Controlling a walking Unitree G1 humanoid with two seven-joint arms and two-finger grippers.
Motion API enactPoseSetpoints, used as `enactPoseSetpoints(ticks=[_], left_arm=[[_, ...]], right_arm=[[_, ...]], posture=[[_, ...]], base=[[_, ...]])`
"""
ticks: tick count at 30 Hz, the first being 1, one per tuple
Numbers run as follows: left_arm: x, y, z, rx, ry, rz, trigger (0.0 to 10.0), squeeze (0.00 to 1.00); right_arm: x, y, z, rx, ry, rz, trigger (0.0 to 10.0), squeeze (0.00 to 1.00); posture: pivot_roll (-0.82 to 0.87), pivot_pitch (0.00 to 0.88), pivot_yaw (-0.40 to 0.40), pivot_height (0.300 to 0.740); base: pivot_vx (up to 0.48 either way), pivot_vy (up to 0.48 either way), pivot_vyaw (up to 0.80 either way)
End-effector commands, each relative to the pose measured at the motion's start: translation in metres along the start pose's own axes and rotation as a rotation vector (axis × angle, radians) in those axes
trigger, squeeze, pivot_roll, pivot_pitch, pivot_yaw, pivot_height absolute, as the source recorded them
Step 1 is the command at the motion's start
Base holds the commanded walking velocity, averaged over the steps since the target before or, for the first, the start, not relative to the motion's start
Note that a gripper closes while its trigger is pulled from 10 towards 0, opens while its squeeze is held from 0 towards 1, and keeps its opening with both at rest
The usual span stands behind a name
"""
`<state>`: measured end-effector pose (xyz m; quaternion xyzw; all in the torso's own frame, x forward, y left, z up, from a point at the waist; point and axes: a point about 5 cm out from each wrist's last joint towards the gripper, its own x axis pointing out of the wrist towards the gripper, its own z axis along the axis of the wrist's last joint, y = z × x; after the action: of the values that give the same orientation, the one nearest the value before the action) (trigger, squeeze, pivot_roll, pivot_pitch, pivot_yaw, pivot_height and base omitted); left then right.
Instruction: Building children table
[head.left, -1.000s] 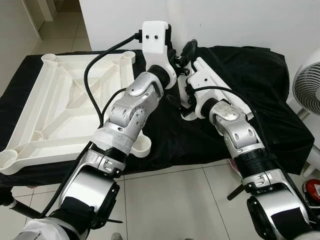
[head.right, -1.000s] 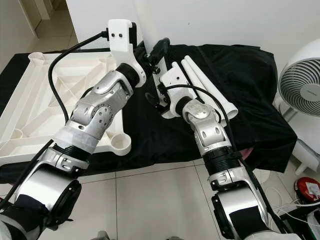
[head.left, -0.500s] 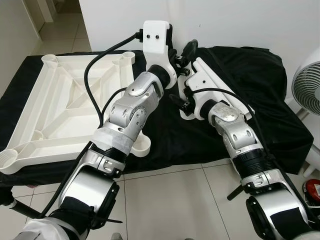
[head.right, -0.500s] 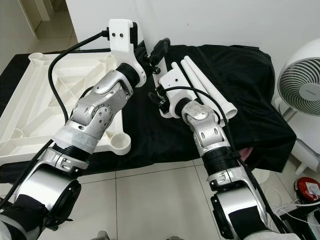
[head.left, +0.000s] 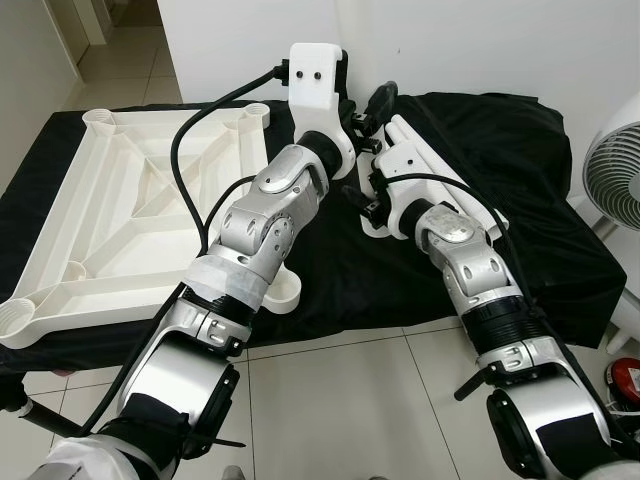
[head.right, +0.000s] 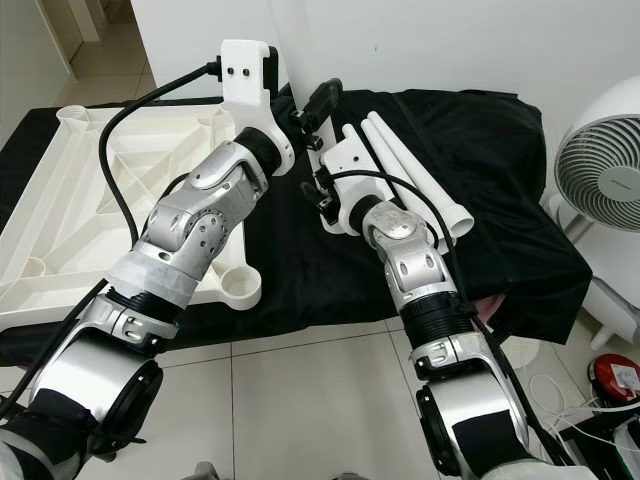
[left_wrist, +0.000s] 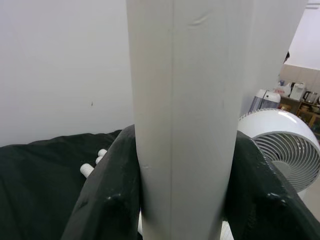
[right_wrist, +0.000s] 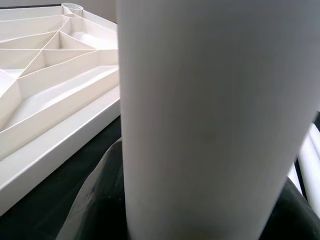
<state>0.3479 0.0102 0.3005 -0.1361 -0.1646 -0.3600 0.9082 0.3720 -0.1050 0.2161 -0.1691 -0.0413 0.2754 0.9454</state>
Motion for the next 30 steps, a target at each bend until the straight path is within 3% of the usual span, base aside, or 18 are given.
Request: enactPoseSetpoints(ticks=[1, 2, 14, 15, 18, 19, 23, 30], left_arm=[[0.001, -0.024, 0.008, 0.022, -0.045, -0.285, 10.0, 0.09], [-0.001, -0.026, 0.008, 0.012, -0.049, -0.304, 10.0, 1.00], [-0.005, -0.024, 0.014, -0.014, -0.056, -0.314, 10.0, 1.00], [-0.007, -0.023, 0.015, -0.014, -0.058, -0.313, 10.0, 0.00], [-0.010, -0.020, 0.015, -0.012, -0.056, -0.306, 10.0, 0.00], [-0.016, -0.015, 0.014, 0.005, -0.052, -0.281, 10.0, 0.00], [-0.028, -0.009, 0.006, 0.038, -0.057, -0.255, 10.0, 0.00], [-0.045, 0.003, -0.010, 0.135, -0.030, -0.222, 10.0, 0.00]], right_arm=[[0.001, -0.005, -0.002, 0.036, 0.013, -0.040, 10.0, 0.00], [0.002, -0.006, 0.000, 0.072, 0.000, -0.058, 10.0, 0.00], [0.002, -0.015, 0.000, 0.245, -0.054, -0.214, 10.0, 0.00], [0.000, -0.018, -0.002, 0.274, -0.061, -0.261, 10.0, 0.00], [-0.002, -0.022, -0.004, 0.300, -0.067, -0.305, 10.0, 0.00], [-0.008, -0.030, -0.006, 0.344, -0.100, -0.378, 10.0, 0.00], [-0.019, -0.035, -0.004, 0.407, -0.191, -0.440, 10.0, 0.00], [-0.030, -0.031, -0.004, 0.401, -0.257, -0.452, 10.0, 0.00]], posture=[[-0.09, 0.000, 0.020, 0.740], [-0.09, 0.000, 0.020, 0.740], [-0.08, 0.000, 0.012, 0.740], [-0.08, 0.000, 0.009, 0.740], [-0.08, 0.000, 0.009, 0.740], [-0.08, 0.000, 0.008, 0.740], [-0.08, 0.000, 0.005, 0.740], [-0.09, 0.000, 0.006, 0.740]], base=[[0.000, 0.000, 0.00], [0.000, 0.000, 0.00], [0.000, 0.000, 0.00], [0.000, 0.000, 0.00], [0.000, 0.000, 0.00], [0.000, 0.000, 0.00], [0.000, 0.000, 0.00], [0.000, 0.000, 0.00]])
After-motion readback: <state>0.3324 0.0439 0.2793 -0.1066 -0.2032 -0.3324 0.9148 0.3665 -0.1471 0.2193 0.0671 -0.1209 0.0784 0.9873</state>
